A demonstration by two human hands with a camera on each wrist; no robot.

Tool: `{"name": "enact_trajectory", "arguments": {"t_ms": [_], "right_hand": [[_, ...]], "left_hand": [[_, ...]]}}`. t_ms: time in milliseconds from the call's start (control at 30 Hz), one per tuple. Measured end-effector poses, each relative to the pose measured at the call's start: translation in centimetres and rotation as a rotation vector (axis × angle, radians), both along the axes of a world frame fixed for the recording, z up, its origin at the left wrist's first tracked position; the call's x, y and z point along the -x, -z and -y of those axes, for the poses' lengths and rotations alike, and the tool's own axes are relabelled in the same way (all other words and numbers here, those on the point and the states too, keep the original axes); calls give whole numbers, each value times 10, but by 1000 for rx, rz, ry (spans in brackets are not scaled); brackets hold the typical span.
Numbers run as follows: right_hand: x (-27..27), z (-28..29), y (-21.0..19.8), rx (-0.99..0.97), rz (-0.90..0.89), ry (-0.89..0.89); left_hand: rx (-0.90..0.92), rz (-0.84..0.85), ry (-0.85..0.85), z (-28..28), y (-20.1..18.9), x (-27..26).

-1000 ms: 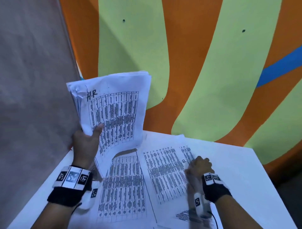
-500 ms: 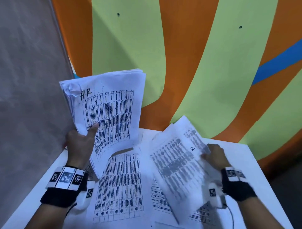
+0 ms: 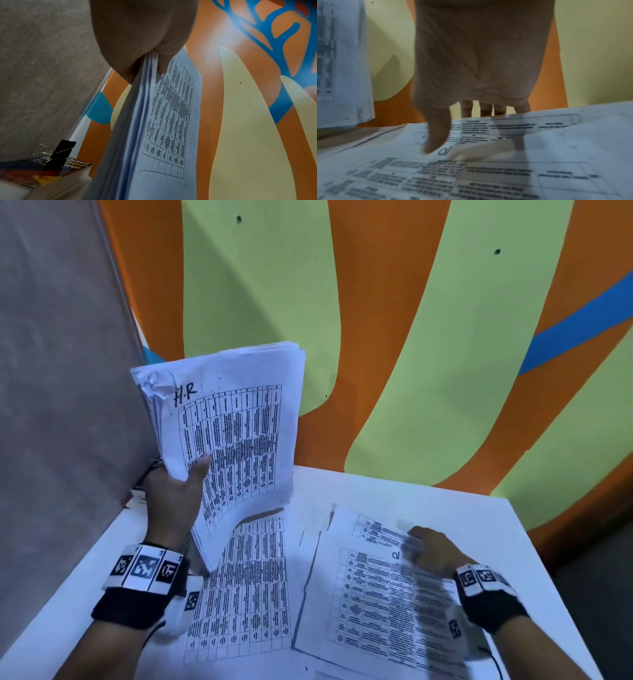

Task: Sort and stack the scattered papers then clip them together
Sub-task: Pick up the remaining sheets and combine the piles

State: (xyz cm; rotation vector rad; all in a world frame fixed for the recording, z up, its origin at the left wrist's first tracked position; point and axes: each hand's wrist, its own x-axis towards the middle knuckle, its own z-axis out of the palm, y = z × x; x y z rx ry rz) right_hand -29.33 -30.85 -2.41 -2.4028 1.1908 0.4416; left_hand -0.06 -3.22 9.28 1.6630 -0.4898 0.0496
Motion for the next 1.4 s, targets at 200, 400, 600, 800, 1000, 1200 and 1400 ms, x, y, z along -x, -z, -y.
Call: {"name": "enact_trajectory", "arguments": {"t_ms": [200,400,600,800,1000,1200,1400], "right_hand": [[-12,-30,23,77,-108,-192],[-14,-33,25,-10,-96,-119],[-7,-27,5,59,52,-116],[23,10,-86,131,283,6],[37,18,-167,-1,687,210],[-26,-28,-129,-548,886,324],[-126,-123,-5,-600,595,500]], "left_hand": [[-16,22,-39,-2,9,-3],[14,11,-49,2,10,2],[-16,-20,-46,-2,10,-4],[32,-1,-130,-20,-29,4],[63,-47,-262,-55,-25,-40],[-19,-39,-384,-74,-23,-48],[-16,14,-400,-93,-17,-55]]}}
